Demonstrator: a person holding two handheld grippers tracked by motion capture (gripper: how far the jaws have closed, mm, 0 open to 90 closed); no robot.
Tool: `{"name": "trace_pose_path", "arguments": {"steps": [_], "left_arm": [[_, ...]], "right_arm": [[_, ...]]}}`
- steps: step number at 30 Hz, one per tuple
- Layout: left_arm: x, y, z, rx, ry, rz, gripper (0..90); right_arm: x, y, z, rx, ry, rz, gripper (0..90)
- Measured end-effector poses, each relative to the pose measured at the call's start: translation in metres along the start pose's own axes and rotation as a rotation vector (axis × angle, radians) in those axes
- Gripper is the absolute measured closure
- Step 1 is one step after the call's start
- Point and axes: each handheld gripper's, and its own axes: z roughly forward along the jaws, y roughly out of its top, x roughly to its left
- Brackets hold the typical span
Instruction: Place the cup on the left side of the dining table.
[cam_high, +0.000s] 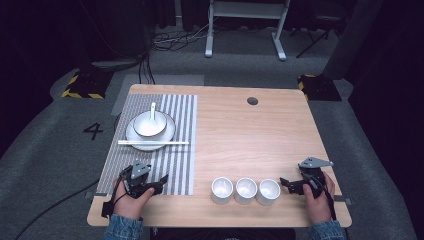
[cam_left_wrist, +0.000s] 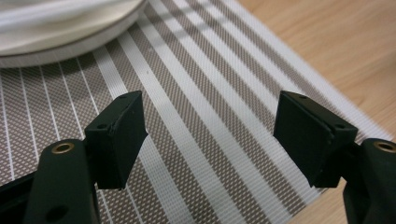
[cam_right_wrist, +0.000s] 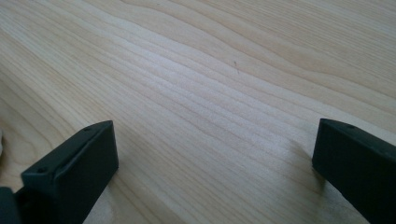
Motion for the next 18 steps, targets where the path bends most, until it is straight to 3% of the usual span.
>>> {"name": "trace_pose_path", "arguments": {"steps": [1,2,3,5,6,8,14,18], "left_arm": [[0.000,0.000,0.000,0.000,0.000,0.000,25.8],[-0.001,0.003,-0.003,-0.056,0.007,-0.018,25.9],[-0.003,0.004,-0.005,-0.074,0.008,-0.020,25.9],[-0.004,0.006,-0.007,-0.087,0.008,-0.018,26.1],[-0.007,0.009,-0.011,-0.121,0.009,-0.004,26.1],[-0.012,0.013,-0.015,-0.145,0.013,0.008,26.1],[-0.026,0.024,-0.024,-0.171,0.022,0.072,25.6],[-0.035,0.031,-0.026,-0.139,-0.004,0.102,24.7]], "right_arm": [[0.000,0.000,0.000,0.000,0.000,0.000,0.3],[0.000,0.000,0.000,0.000,0.000,0.000,0.2],[0.000,0.000,0.000,0.000,0.000,0.000,0.3],[0.000,0.000,0.000,0.000,0.000,0.000,0.2],[0.000,0.000,0.000,0.000,0.000,0.000,0.2],[0.000,0.000,0.000,0.000,0.000,0.000,0.3],[0.000,0.000,0.000,0.000,0.000,0.000,0.3],[0.000,0.000,0.000,0.000,0.000,0.000,0.3]]}}
